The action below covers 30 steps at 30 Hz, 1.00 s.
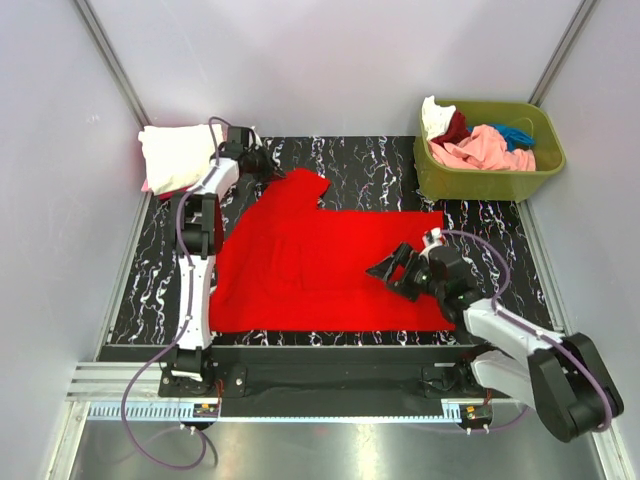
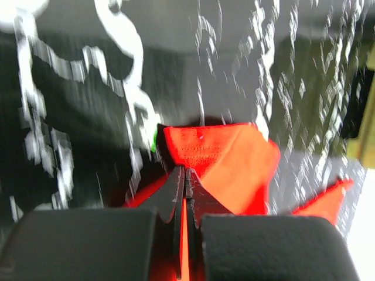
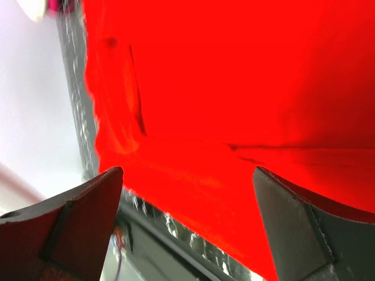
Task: Fold and stack the t-shirts
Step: Fold the tshirt
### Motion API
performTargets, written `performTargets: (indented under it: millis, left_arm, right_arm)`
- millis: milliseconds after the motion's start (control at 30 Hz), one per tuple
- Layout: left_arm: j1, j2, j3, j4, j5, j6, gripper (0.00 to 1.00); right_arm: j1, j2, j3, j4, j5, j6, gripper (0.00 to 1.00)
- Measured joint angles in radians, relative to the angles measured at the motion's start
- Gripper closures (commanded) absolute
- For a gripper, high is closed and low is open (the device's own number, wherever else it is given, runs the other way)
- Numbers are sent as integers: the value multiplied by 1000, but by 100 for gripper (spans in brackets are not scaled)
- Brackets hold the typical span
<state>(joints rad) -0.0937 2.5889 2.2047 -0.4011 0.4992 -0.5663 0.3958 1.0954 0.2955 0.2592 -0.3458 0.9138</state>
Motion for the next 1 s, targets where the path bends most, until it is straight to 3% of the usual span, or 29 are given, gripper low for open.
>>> performTargets:
  millis: [167, 300, 367, 633, 1000]
  left_arm:
    - [-7, -217, -176, -52, 6, 8, 100]
    - [-21, -408, -295, -63, 12, 19, 100]
    - [-29, -512, -373, -61, 13, 20, 100]
    - [-51, -679, -591, -79, 12, 41, 100]
    - [-53, -694, -708, -100, 14, 61, 100]
  right_arm:
    - [-101, -54, 264, -323, 149, -60, 0]
    - [-235, 77, 566, -509, 233, -142, 1]
    - [-283, 188, 687, -567, 264, -187, 7]
    - [-455, 527, 863, -737, 271, -285, 18]
    - [-475, 780, 1020, -757, 288, -315, 23]
